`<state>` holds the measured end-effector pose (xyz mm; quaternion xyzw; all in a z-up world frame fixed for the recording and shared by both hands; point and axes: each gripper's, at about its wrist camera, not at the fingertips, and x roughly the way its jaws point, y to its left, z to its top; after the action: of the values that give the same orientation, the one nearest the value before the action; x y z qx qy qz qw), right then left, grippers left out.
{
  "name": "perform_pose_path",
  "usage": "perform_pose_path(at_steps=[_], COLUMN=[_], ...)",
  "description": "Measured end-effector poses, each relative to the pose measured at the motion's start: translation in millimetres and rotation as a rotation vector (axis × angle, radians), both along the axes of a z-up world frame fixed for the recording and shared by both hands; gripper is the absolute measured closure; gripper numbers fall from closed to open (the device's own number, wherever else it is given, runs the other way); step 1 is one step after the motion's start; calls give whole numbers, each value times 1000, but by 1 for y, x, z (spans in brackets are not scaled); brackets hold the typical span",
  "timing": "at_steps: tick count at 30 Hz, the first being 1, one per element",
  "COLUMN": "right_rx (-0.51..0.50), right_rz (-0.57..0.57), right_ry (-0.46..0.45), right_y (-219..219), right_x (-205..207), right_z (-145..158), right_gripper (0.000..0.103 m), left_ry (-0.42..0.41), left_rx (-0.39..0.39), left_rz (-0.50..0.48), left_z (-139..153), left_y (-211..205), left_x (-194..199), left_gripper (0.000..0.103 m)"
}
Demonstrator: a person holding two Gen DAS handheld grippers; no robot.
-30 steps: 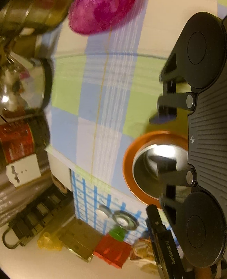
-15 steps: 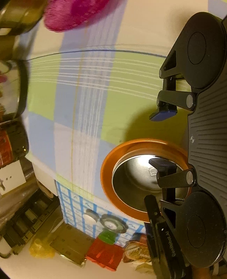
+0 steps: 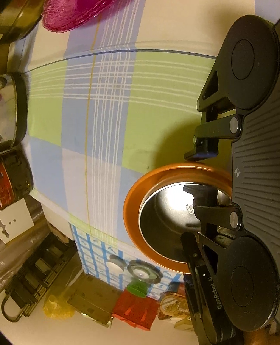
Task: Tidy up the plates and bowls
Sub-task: 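Close both tools on the orange bowl rim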
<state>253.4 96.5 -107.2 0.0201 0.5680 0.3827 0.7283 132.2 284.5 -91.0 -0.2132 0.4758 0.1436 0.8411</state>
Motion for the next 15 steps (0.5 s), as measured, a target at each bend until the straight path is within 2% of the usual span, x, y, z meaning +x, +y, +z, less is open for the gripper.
perform_pose_path(at_steps=[9, 15], right_rx=[-18, -32], right_rz=[15, 25], right_ry=[-18, -38], right_y=[2, 4], right_x=[-4, -7], right_z=[2, 3], right_gripper=[79, 79], left_ry=[8, 23], left_rx=[19, 46], left_rz=[-20, -26], left_z=[0, 1], left_y=[-7, -10], left_x=[4, 6], left_gripper=[81, 81])
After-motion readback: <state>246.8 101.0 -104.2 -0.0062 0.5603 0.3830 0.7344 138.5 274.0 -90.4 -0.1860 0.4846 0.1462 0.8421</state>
